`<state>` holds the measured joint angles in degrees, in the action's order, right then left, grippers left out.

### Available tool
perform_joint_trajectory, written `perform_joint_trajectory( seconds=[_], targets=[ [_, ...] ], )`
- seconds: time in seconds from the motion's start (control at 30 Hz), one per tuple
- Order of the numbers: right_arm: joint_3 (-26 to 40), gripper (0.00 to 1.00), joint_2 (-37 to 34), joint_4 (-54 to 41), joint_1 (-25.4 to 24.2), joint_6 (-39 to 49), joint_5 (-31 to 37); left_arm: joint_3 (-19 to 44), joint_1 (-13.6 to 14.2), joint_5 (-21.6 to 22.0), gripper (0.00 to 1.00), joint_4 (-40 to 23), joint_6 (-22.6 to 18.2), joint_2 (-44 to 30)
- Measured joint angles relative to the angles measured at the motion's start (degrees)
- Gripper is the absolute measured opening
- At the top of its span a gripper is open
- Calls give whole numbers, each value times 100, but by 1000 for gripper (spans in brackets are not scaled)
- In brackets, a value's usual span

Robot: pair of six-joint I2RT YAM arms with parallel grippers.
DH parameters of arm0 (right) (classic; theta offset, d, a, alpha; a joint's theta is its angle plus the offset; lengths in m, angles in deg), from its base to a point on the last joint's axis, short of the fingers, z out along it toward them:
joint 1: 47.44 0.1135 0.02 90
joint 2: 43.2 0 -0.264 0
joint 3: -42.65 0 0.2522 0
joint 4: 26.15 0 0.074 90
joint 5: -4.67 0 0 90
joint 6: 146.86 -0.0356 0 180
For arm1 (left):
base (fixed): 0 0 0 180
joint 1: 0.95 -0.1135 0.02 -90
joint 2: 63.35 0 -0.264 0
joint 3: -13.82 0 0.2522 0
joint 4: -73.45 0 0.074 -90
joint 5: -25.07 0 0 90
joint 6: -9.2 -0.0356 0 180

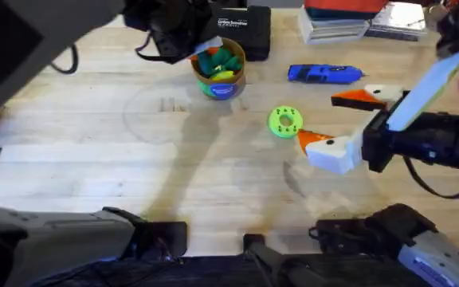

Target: Pick up the gripper from the table and insert it into the empty holder that is missing its gripper. Then pick up a screw, insert it into the mounting hole, and use the screwdriver to tighten it. Finally, clean up the table by picking up the vegetable and placing it into the bucket.

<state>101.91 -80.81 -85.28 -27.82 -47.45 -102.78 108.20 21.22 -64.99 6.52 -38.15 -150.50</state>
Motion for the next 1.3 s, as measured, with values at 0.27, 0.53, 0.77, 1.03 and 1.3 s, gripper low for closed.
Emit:
perform_joint_trajectory(
  seconds=[0.27, 0.53, 0.77, 1.03, 1.3],
  targets=[
    [0, 993, 0, 0, 0, 0, 0, -2, -103, 45, 221, 436, -511, -595],
    [0, 993, 0, 42, 0, 0, 16, -2, -350, 124, 976, 513, -708, -621],
    [2, 993, 0, 28, 0, -132, 96, 187, -356, 134, 981, -145, -1565, -506],
    [673, 993, -2, -935, 0, -391, 611, 643, -356, 137, 983, -1371, -3464, 738],
    [1250, 993, 0, -1242, 0, -440, 761, 649, -356, 138, 983, -2344, -4478, 1588]
  ],
)
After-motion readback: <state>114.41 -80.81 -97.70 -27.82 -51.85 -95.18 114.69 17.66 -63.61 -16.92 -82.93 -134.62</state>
